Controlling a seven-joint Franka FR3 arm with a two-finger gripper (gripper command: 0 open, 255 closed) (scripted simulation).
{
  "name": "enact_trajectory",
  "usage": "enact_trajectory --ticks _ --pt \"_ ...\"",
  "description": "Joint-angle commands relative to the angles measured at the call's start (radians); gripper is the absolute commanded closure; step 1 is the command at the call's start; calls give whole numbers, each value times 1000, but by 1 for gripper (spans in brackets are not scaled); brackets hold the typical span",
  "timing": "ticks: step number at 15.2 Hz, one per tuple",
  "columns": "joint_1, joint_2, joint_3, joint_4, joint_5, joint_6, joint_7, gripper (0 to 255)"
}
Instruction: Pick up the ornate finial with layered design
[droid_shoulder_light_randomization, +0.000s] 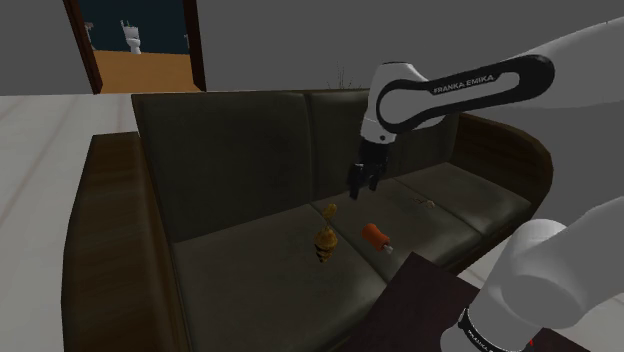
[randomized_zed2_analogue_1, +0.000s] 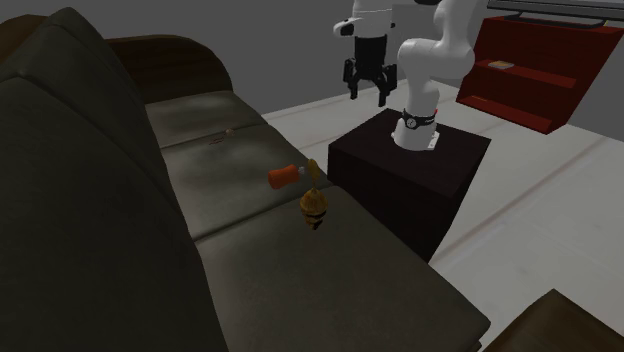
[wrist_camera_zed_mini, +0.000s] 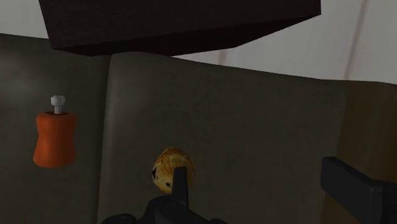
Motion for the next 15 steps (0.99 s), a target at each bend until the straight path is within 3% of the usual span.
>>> enact_trajectory --ticks 1,8,15 --pt "-8 76 -4 3 -8 84 1 0" --pt "-29 338 -11 83 -32 300 25 0" --pt "-45 600 -27 225 -55 454 55 0"
